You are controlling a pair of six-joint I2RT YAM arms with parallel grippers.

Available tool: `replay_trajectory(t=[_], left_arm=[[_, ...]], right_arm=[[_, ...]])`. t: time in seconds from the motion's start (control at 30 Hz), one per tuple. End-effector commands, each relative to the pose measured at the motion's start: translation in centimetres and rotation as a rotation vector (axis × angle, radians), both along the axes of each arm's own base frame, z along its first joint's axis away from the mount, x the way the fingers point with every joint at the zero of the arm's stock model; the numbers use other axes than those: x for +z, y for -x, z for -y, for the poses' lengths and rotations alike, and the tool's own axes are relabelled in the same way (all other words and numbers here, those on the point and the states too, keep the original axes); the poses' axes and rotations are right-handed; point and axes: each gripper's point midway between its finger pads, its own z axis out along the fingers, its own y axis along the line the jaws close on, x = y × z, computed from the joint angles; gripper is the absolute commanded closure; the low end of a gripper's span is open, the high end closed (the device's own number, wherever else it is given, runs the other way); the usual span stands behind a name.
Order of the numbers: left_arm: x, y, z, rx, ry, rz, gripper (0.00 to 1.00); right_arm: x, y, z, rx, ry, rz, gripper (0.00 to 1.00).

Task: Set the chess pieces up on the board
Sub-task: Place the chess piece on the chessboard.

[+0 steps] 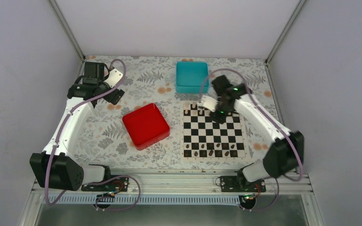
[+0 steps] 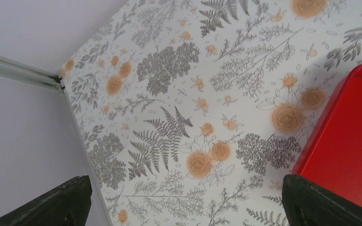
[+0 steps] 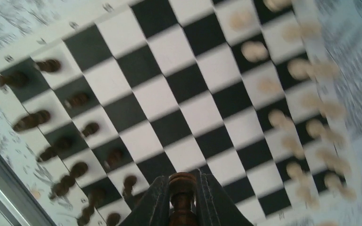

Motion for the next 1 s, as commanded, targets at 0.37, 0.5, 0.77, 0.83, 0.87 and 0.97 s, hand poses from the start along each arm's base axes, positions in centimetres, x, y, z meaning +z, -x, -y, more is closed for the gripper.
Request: replay_trajectory(t=[0.37, 0.5, 0.77, 0.83, 0.87, 0.97], left_arm=[[1.4, -1.6, 2.0, -0.005, 0.104, 0.043, 0.00], [0.7, -1.4, 1.9, -0.008, 0.092, 0.036, 0.00], [-1.1, -1.0, 1.1, 0.000, 0.037, 0.010, 0.00], [-0.8, -1.0, 1.2, -0.003, 0.038, 0.019, 0.00], [-0.7, -1.0, 1.2, -0.006, 0.043, 0.020, 0.00], [-0.3, -1.2, 1.7, -0.004, 0.077, 0.005, 0.00]], right_arm=[[-1.7, 7.6, 16.6, -0.238, 0.027, 0.021, 0.93], [-2.8, 8.9, 18.1, -0.267, 0.032, 0.005, 0.94], [-4.3, 11.0, 18.6, -0.253, 0.041, -0.010, 0.94], [-4.6, 11.4, 18.3, -0.229, 0.039, 0.004, 0.94], [-4.8, 11.6, 18.2, -0.217, 0.038, 0.009, 0.94], [-5.4, 11.9, 17.9, -0.185, 0.032, 0.020, 0.94]])
